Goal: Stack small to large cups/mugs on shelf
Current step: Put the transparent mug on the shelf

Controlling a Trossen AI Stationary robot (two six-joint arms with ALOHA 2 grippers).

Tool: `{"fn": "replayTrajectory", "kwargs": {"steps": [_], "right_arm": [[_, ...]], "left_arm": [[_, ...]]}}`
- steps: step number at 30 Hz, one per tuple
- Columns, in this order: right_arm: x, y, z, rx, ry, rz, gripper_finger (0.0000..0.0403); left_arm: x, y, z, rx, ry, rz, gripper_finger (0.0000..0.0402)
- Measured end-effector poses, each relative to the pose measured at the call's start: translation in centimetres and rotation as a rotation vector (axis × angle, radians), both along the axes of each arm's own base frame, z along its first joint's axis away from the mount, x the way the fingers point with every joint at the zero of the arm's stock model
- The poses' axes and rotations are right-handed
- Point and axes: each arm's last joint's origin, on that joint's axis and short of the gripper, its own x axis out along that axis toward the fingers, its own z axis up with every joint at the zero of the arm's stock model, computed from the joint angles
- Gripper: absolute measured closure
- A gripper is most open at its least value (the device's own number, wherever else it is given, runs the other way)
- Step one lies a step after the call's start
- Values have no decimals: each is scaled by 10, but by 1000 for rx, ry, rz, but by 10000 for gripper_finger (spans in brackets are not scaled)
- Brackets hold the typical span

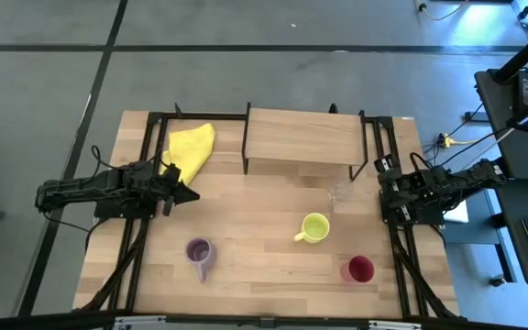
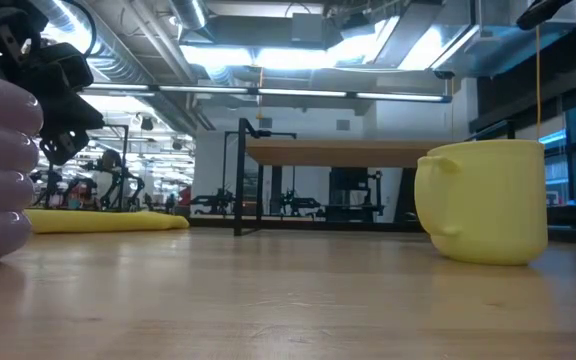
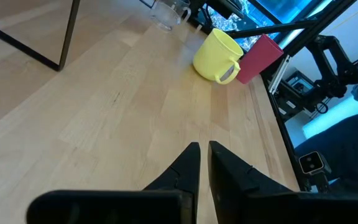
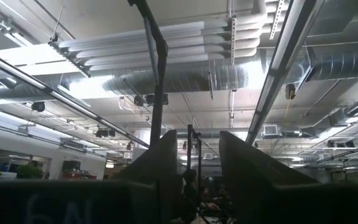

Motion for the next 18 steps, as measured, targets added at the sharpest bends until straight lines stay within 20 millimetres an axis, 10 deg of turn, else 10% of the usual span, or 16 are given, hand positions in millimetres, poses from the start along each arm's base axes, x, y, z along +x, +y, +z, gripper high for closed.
{"fn": "replayTrajectory", "kwargs": {"steps": [18], "right_arm": [[-1, 0, 1, 103, 21, 104, 281]], "left_arm": [[0, 0, 0, 0, 0, 0, 374]]}}
